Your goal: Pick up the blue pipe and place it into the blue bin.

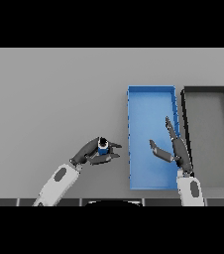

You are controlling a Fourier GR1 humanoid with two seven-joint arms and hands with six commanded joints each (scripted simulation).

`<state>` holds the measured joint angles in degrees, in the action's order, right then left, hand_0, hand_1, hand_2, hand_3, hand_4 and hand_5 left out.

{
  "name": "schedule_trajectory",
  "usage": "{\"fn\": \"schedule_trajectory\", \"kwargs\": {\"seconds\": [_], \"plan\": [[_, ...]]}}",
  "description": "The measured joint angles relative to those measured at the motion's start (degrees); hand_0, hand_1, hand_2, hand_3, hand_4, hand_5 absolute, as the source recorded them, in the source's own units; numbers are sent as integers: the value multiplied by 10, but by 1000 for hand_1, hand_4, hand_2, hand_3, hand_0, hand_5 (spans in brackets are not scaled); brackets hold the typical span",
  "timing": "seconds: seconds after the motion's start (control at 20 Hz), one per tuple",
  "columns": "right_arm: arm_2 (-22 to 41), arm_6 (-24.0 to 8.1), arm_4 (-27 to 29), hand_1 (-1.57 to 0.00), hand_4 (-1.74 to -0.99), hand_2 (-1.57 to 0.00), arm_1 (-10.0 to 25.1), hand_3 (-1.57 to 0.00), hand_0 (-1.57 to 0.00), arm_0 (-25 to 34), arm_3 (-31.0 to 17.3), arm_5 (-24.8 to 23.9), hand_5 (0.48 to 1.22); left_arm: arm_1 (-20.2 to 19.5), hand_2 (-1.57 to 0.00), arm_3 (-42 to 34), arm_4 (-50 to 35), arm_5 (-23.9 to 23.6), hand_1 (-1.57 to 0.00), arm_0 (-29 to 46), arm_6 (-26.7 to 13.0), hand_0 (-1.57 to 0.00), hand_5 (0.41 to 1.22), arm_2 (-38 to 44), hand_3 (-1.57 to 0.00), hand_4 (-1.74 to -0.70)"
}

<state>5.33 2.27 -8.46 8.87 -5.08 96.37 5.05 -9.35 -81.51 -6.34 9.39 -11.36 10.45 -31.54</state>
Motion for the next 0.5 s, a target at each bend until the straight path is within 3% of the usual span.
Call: {"fn": "schedule_trajectory", "kwargs": {"seconds": [0.15,0.5], "plan": [[2,5,-13,1,-1277,1,5,1,1,-7,-2,-4,673,7,-1544,-33,-8,5,-1541,-10,5,-1536,1210,-5,-1450,-1719],[-2,16,-18,1,-1273,1,8,1,1,-6,-11,-8,688,6,-1565,-91,-23,11,-1565,-36,-68,-1564,1219,-10,-1443,-1727]]}}
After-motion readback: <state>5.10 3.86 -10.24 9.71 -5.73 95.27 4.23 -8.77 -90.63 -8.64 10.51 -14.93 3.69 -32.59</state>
